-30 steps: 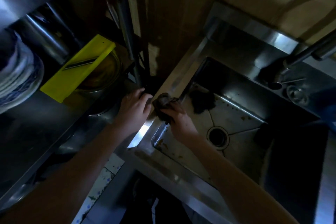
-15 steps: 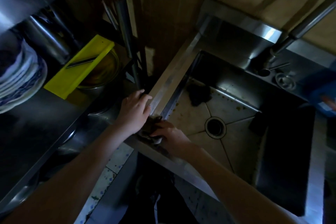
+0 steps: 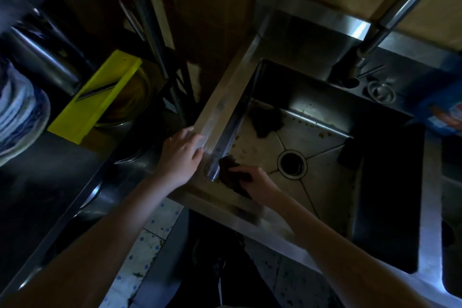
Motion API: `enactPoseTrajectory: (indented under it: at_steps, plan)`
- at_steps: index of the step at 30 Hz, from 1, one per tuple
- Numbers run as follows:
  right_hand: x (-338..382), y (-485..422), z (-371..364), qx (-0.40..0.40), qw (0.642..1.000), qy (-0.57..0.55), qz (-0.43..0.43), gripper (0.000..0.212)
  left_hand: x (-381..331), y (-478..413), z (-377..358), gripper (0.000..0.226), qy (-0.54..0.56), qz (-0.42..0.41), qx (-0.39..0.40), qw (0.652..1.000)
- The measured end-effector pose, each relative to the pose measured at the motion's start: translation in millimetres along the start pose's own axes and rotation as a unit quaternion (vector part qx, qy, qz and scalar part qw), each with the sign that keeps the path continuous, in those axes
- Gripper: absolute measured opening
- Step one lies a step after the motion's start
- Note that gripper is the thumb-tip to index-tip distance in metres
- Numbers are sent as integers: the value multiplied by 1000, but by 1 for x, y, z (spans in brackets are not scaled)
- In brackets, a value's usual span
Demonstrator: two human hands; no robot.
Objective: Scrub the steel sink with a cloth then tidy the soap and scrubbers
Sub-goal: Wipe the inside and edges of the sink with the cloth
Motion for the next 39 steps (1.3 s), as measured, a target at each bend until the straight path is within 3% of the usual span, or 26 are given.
enactPoseTrajectory:
  at_steps: [6,8,14,22,26,32,36,39]
  plan:
    - [6,-25,-4,5,998,-62,-19,47,7,-20,-2,29,-13,-9,18,1000]
    - [7,-35,-1,-25,987,-153,-46,42,11,-25,-4,33,-19,-11,32,999]
    - [12,-66,-23,-30,886,-439,-145,46,20,-51,-10,45,-15,-12,65,998]
    - [9,-115,7,-89,814,-552,-161,46,20,-95,-20,52,6,-40,77,996]
    - [10,-156,58,-153,816,-536,-151,57,15,-118,-22,52,15,-64,67,996]
    - [15,-194,101,-157,820,-529,-151,56,10,-143,-28,53,8,-84,74,994]
    - [14,-171,73,-141,838,-505,-150,51,6,-153,-30,54,5,-79,66,995]
    - [-3,-129,7,-74,840,-493,-214,39,4,-160,-33,53,-8,-84,75,994]
Point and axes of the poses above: each hand's wrist, its own y-axis away from the middle knuckle, its own z-axis out of the back of the hand, x = y × z, the point moved 8 cm from there along -y, towards the middle knuckle, and after that the axes turned 11 degrees about -z, right-handed, at the moved point
